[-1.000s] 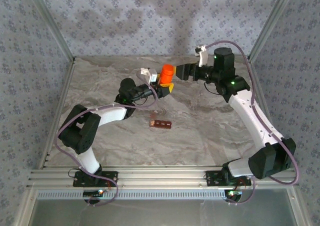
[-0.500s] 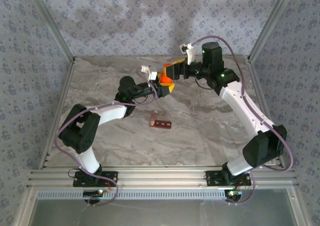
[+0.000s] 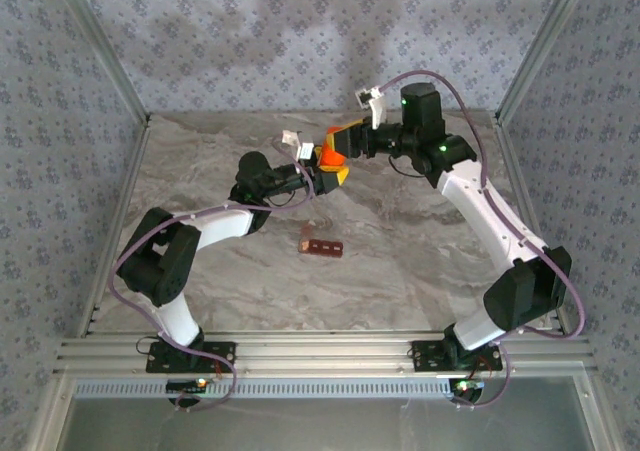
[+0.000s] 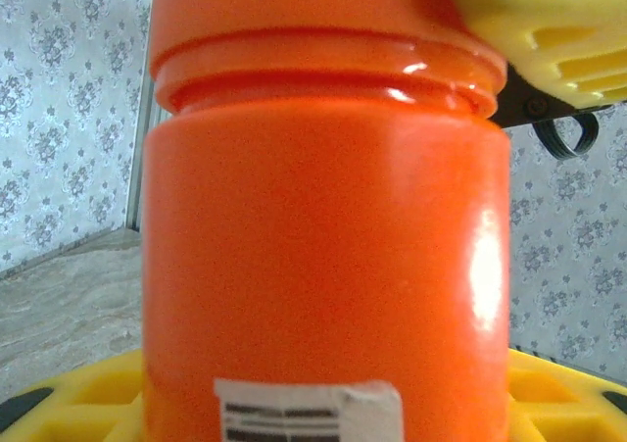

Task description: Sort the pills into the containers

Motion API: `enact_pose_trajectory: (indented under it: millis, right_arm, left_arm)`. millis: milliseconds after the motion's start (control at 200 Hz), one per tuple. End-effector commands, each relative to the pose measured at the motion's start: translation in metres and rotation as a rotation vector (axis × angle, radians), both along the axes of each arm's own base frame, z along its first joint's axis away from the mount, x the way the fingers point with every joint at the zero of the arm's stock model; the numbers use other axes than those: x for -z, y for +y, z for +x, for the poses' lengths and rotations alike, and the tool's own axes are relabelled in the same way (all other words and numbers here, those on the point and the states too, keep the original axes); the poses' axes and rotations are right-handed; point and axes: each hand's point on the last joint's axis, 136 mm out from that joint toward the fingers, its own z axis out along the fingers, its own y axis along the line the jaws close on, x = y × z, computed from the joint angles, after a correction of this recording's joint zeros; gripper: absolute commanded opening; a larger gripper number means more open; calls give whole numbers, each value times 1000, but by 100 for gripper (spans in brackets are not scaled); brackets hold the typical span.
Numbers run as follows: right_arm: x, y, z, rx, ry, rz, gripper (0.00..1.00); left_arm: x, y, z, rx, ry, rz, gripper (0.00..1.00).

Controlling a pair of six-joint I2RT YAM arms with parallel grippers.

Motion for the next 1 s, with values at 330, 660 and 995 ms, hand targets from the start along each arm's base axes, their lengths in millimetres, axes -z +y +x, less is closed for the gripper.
enact_pose_trajectory:
  millis: [330,660,995]
  right_arm:
    - [-40,-14,-10,-147,-173,97,35]
    - [-42,-18,0,-69,-119,103,32]
    - [-11,-22,24,203,112,112,28]
  left_arm:
    - [-32,2,-23,139,-37,-92,0]
    - [-33,4,-24,127,-33,-68,0]
    - [-19,0,-22,-82,-161,115,0]
